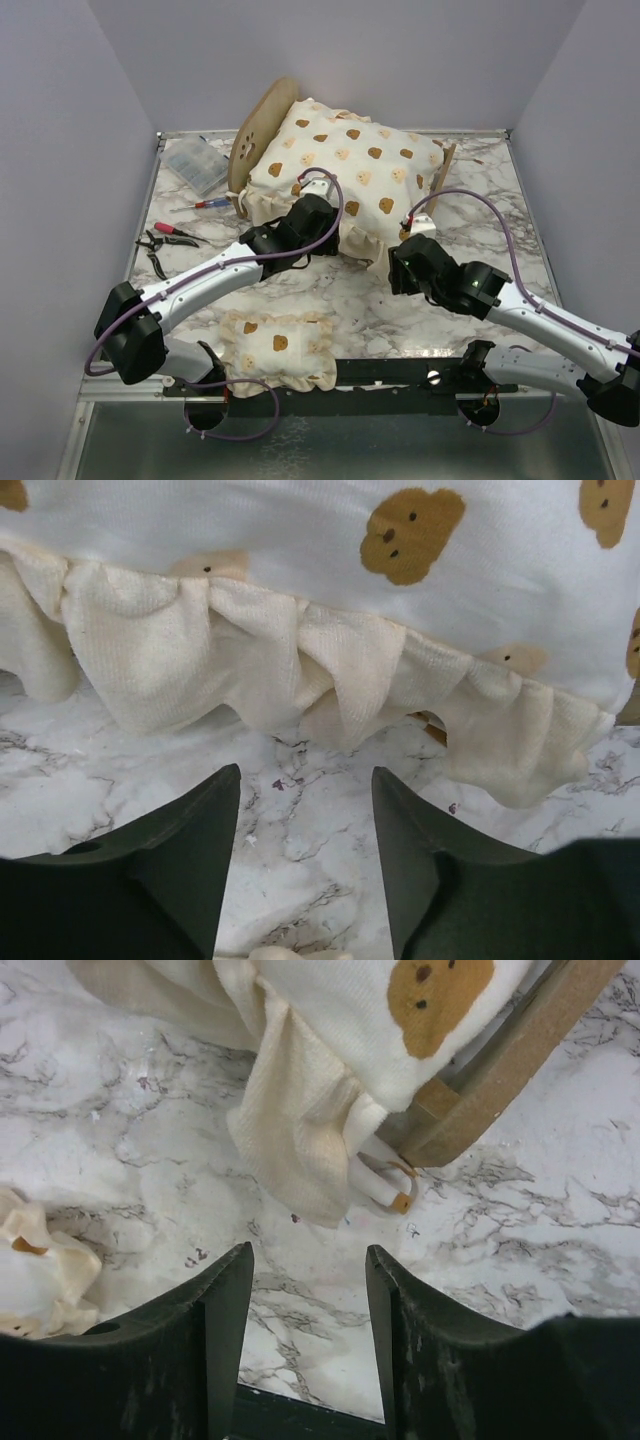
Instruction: Set up the pet bed
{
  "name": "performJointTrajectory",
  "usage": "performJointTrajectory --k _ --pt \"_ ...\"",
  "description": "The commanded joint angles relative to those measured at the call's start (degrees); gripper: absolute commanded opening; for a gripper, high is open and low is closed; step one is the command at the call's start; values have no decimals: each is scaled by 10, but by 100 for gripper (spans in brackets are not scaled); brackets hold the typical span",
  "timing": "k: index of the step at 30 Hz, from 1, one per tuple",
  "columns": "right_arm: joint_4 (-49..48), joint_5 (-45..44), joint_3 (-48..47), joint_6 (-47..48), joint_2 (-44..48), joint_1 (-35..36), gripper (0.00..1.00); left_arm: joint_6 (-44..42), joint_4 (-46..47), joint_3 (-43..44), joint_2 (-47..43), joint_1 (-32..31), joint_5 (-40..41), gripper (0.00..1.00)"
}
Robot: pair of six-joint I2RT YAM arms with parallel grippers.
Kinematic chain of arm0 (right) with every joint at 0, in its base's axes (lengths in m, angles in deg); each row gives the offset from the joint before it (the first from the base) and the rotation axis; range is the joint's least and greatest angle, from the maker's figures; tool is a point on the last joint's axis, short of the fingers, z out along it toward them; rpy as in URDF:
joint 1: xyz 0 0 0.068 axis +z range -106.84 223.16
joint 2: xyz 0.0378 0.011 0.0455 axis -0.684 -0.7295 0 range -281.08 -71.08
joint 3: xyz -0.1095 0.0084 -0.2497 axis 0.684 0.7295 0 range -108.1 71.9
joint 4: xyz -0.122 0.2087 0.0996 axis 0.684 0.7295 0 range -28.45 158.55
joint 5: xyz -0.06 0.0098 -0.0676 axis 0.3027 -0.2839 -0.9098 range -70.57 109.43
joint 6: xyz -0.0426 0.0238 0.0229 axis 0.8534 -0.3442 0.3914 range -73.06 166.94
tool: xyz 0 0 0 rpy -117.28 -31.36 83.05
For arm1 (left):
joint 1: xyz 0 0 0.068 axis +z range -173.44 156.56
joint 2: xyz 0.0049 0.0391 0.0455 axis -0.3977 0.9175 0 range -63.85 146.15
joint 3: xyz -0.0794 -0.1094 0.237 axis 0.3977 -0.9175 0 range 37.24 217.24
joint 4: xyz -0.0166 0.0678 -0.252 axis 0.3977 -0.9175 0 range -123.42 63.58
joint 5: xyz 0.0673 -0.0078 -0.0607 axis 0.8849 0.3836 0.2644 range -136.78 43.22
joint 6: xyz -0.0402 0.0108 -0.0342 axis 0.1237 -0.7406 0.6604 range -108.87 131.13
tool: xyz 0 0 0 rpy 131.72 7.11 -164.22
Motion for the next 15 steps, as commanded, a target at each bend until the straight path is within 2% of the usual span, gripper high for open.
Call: performJointTrajectory --k 1,6,11,15 --pt "-49 -6 1 6 -8 -1 54 8 39 -32 -4 0 -5 60" --pt "-26 -61 -8 -38 -34 -6 59 21 102 -22 19 -6 -36 61" --pt "10 -94 12 -101 -14 -16 58 21 134 -10 49 -72 -23 62" --pt "24 -119 42 -162 35 -31 57 41 185 -34 66 -123 -11 62"
